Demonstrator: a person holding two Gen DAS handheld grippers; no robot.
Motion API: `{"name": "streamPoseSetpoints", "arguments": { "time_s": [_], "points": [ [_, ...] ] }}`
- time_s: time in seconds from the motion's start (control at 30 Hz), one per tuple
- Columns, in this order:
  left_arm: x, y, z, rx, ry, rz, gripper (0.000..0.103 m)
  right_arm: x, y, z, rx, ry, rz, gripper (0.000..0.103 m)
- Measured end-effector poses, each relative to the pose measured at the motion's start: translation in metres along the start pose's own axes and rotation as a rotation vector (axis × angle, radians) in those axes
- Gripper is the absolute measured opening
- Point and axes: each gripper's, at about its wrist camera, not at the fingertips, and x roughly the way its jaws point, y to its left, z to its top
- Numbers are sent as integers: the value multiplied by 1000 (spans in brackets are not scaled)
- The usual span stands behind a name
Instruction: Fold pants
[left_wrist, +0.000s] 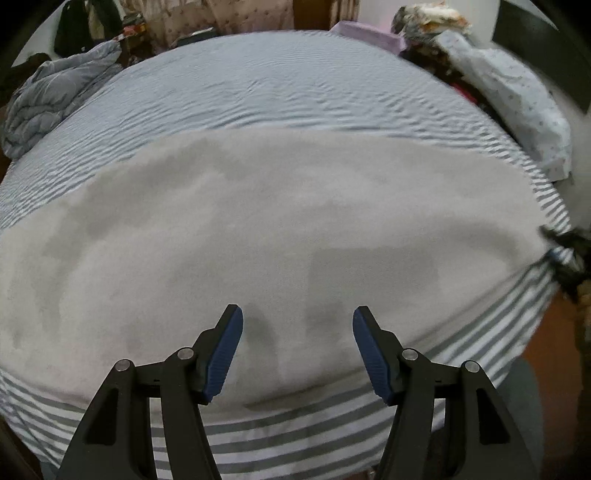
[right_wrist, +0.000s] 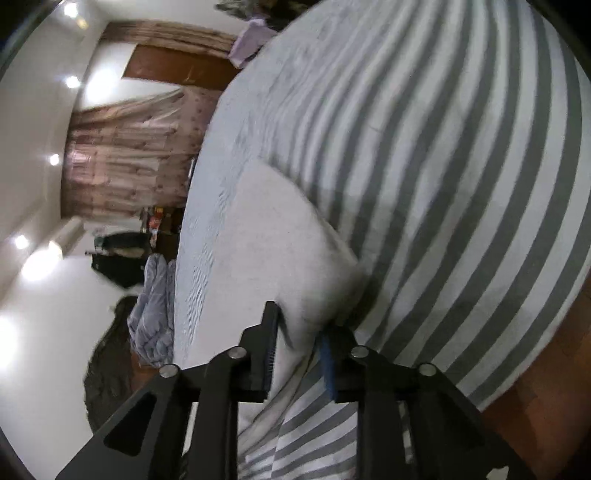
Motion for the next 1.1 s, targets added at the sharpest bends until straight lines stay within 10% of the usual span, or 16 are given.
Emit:
{"name": "streamPoseSetpoints", "arguments": {
  "time_s": [0.77,1.1],
  "points": [
    [27,-55,-5,186,5,-68,63,-11,90,6,-169,-37,-82,15],
    [-16,31,16,-102,-36,-212,63,24,238,-41,-537,89,-40,15]
  ]
}}
